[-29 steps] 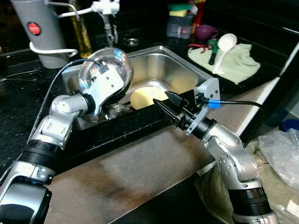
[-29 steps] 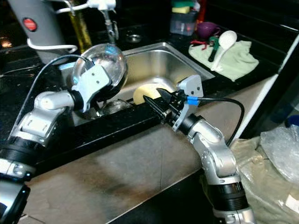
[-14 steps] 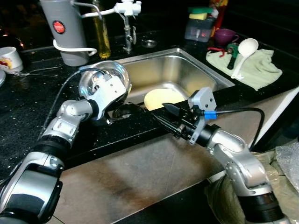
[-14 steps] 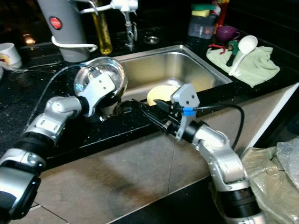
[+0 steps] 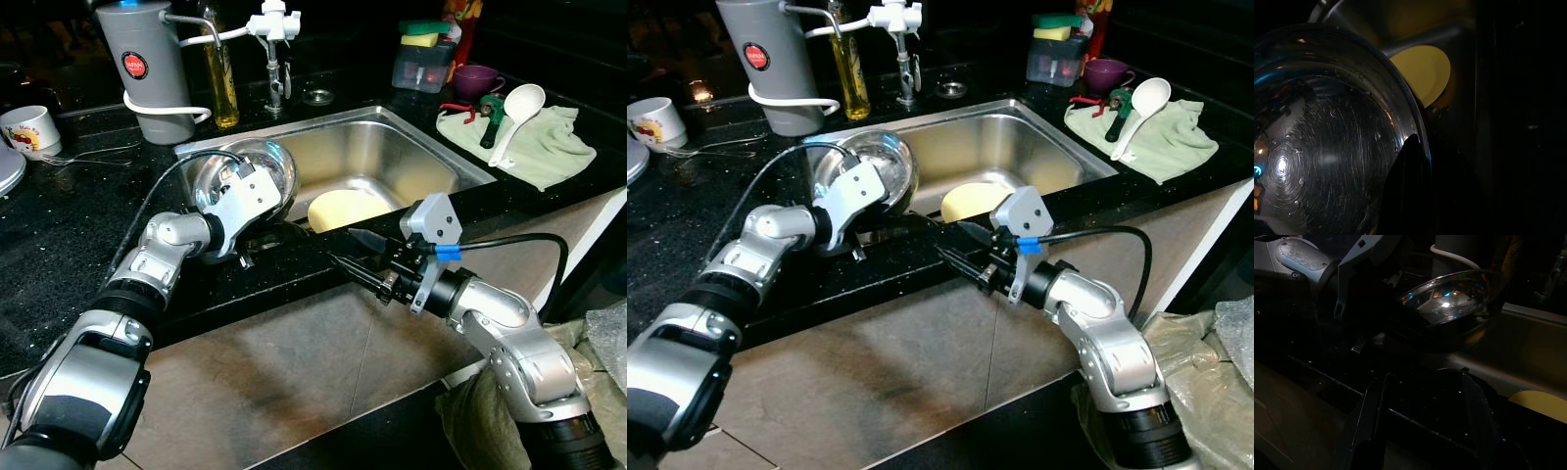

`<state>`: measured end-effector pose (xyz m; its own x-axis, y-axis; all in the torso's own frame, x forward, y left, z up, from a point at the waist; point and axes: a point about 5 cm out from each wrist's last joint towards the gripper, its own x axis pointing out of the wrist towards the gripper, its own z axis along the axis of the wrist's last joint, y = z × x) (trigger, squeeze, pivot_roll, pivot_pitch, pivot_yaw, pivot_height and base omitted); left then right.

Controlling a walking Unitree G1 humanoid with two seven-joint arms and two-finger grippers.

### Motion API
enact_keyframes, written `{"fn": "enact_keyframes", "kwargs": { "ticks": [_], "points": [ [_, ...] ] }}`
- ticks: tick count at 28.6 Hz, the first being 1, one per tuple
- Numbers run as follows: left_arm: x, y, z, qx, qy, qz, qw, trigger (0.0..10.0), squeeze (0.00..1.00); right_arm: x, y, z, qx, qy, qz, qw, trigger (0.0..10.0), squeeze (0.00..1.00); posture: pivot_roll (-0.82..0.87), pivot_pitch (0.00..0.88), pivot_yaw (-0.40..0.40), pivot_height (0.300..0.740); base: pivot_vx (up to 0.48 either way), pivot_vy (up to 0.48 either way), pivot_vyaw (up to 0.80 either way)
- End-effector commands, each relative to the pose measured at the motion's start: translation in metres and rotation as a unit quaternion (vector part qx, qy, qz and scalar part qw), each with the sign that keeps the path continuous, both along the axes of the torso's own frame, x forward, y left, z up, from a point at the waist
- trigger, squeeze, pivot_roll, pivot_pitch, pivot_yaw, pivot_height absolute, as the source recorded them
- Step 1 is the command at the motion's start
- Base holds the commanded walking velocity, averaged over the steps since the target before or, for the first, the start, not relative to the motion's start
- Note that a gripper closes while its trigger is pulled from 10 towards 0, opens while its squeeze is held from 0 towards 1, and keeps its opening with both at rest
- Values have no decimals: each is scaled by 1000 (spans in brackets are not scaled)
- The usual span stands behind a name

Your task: Kitchen organization

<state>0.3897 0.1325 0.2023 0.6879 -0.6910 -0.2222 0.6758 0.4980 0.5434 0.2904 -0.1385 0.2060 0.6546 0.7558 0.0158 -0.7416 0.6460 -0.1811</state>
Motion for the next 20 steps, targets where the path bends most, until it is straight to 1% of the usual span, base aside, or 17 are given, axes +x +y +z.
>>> {"fn": "enact_keyframes", "kwargs": {
  "ticks": [1,3,4,6,7,8,14,20],
  "points": [
    [2,-1,7,-9,-15,-3,1000,10000,0,-2,3,1,1,1,5,1000,10000,0,-64,28,50,740,0,0,0],
    [2,-1,5,-10,-10,-3,1000,10000,0,-3,3,2,2,0,4,1000,10000,0,-67,29,50,740,0,0,0],
    [2,-2,3,-14,-4,-4,1000,10000,43,-3,3,2,2,0,4,1000,10000,0,-67,30,50,740,0,0,0],
    [2,-2,3,-14,-4,-4,1000,10000,43,-3,3,2,2,0,4,1000,10000,0,-67,30,50,740,0,0,0],
    [3,-3,0,-27,7,-2,1000,10000,980,-3,3,3,3,0,1,1000,10000,0,-74,33,52,740,0,0,0],
    [3,-4,-1,-34,11,-2,999,10000,1000,-3,2,3,3,0,-1,1000,10000,0,-74,33,52,740,0,0,0],
    [4,-7,1,-41,6,-3,999,10000,1000,-4,1,4,4,-1,-7,1000,10000,0,-75,35,54,740,0,0,0],
    [5,-5,4,-40,-7,2,999,10000,1000,-3,2,4,5,-1,-9,1000,10000,0,-73,33,52,740,0,0,0]
  ]
}}
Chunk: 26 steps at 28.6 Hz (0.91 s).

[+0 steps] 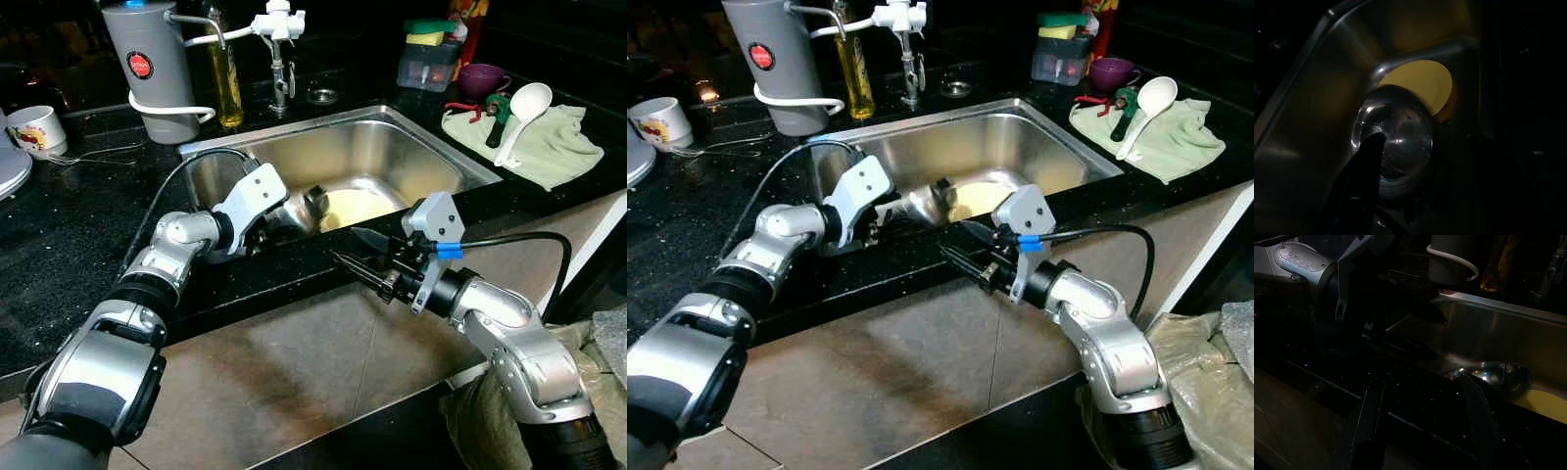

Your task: Kitchen organization

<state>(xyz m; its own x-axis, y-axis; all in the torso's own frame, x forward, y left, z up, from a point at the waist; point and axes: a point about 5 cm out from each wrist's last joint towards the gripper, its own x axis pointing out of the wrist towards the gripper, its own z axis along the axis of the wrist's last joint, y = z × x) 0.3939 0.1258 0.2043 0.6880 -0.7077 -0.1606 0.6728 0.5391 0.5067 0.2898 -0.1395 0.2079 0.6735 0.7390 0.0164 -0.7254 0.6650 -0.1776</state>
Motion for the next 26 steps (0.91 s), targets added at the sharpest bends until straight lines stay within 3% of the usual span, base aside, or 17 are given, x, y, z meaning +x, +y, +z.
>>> {"fn": "enact_keyframes", "kwargs": {
  "ticks": [1,4,5,6,8,13,15,16,17,18,19,24,26],
  "points": [
    [3,9,12,-4,-35,27,999,10000,1000,-2,3,2,6,-3,2,1000,10000,0,-70,30,52,740,0,0,0],
    [4,12,16,-5,-51,40,998,10000,1000,-1,3,2,7,-3,1,1000,10000,0,-70,30,52,740,0,0,0],
    [6,21,27,-14,-85,78,993,10000,78,0,3,4,21,-5,-1,1000,10000,0,-64,28,51,740,0,0,0],
    [7,26,32,-22,-100,95,990,10000,0,1,3,5,32,-7,-5,999,10000,0,-64,28,51,740,0,0,0],
    [5,34,44,-45,-133,128,982,10000,0,2,3,10,69,-15,-9,997,10000,0,-56,26,46,740,0,0,0],
    [-1,45,59,-85,-179,170,965,10000,0,3,5,13,89,-22,-4,996,10000,0,-37,24,39,740,0,0,259],
    [-9,53,63,-97,-210,212,950,10000,0,4,8,12,95,-23,-1,995,10000,0,-22,23,34,740,0,0,800],
    [-9,53,63,-97,-210,212,950,10000,0,4,8,12,95,-23,-1,995,10000,0,-22,23,34,740,0,0,800],
    [-15,57,62,-117,-217,237,940,10000,0,5,10,12,97,-24,1,995,10000,0,-10,21,31,740,0,0,800],
    [-28,64,60,-171,-216,279,920,10000,0,7,13,11,101,-24,4,995,10000,0,-1,19,29,740,0,0,800],
    [-28,64,60,-171,-216,279,920,10000,0,7,13,11,101,-24,4,995,10000,0,-1,19,29,740,0,0,800],
    [-50,73,45,-251,-178,342,888,10000,0,10,17,9,105,-20,10,994,10000,0,27,16,20,740,0,0,800],
    [-56,77,40,-257,-168,355,883,10000,0,10,18,9,106,-20,13,994,10000,0,37,18,17,740,0,0,800]
  ]
}}
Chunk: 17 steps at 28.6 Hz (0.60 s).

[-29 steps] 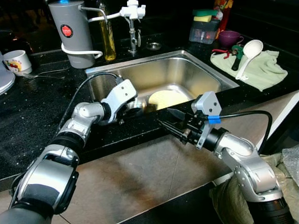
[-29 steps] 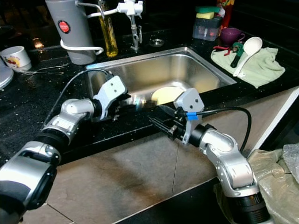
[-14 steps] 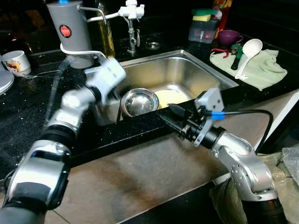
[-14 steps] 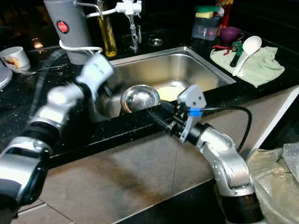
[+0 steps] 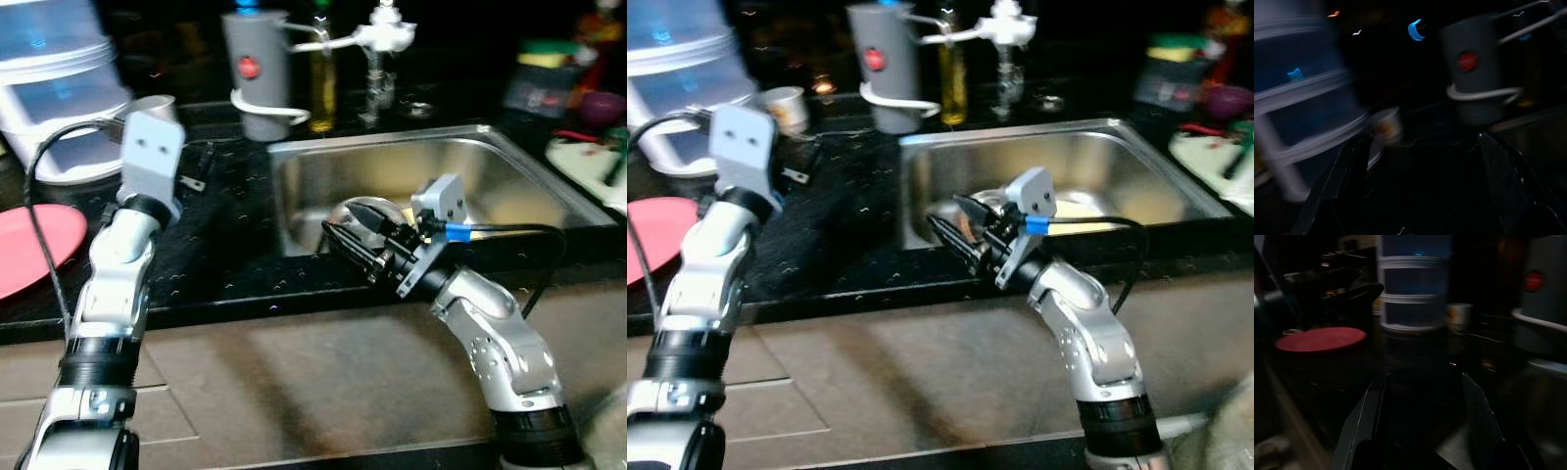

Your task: Kitchen organization

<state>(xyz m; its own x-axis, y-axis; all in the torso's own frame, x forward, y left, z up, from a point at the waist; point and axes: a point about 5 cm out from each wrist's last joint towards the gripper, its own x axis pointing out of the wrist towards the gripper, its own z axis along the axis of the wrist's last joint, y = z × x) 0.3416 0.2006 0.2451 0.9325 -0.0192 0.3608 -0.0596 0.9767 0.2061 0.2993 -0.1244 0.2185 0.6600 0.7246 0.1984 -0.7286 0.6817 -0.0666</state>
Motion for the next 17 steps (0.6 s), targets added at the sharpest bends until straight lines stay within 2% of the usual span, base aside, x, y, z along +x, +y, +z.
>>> {"fn": "enact_keyframes", "kwargs": {
  "ticks": [1,7,10,11,17],
  "points": [
    [-6,3,-2,-16,6,11,1000,10000,0,2,4,-2,3,1,7,1000,10000,0,42,17,17,740,0,0,800],
    [-14,-1,-6,-33,14,6,999,10000,0,5,8,-5,10,3,7,1000,10000,0,49,15,16,740,0,0,800],
    [-18,-16,-8,-37,27,-16,999,10000,0,7,9,-7,13,7,-2,1000,10000,0,48,13,17,740,0,0,800],
    [-18,-16,-8,-37,27,-16,999,10000,0,7,9,-7,13,7,-2,1000,10000,0,48,13,17,740,0,0,800],
    [-17,-32,-9,-64,35,-38,997,10000,0,13,9,-14,6,22,-34,999,10000,0,38,13,19,740,0,0,81]
  ]
}}
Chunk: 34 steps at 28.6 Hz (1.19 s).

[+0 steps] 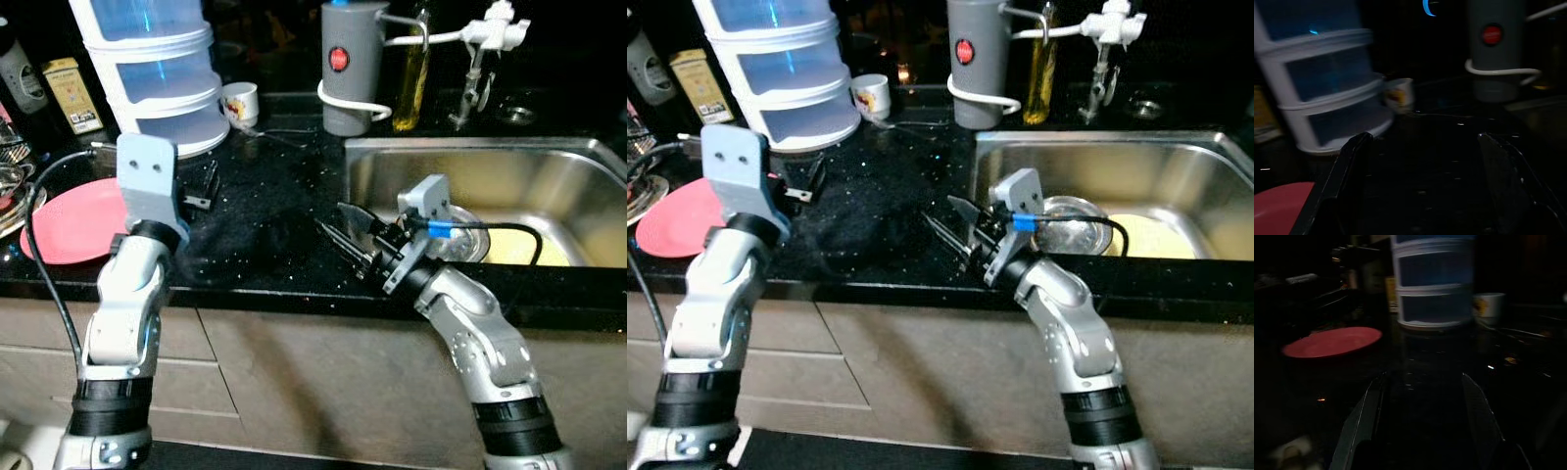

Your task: Kitchen organization

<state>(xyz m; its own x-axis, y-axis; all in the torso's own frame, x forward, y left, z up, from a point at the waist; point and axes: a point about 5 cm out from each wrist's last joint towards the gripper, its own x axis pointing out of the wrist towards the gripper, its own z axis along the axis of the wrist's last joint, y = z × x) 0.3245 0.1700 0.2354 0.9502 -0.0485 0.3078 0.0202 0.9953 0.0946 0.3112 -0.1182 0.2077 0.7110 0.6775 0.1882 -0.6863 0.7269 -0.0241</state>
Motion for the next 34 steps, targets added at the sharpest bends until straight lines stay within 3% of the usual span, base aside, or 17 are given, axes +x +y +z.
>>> {"fn": "enact_keyframes", "kwargs": {
  "ticks": [1,9,29,34],
  "points": [
    [0,-2,0,-7,5,-3,1000,10000,0,1,2,-3,-5,3,-3,1000,10000,0,38,13,19,740,0,0,0],
    [1,-15,3,12,7,-18,1000,10000,0,4,2,-3,11,2,-15,1000,10000,0,38,14,19,740,0,297,0],
    [-2,-19,2,15,14,-22,1000,10000,0,5,1,-2,20,0,-30,999,10000,0,38,16,19,740,0,361,0],
    [-3,-20,1,10,15,-28,999,10000,0,5,1,-2,20,0,-31,999,10000,0,34,17,19,740,0,0,0]
  ]
}}
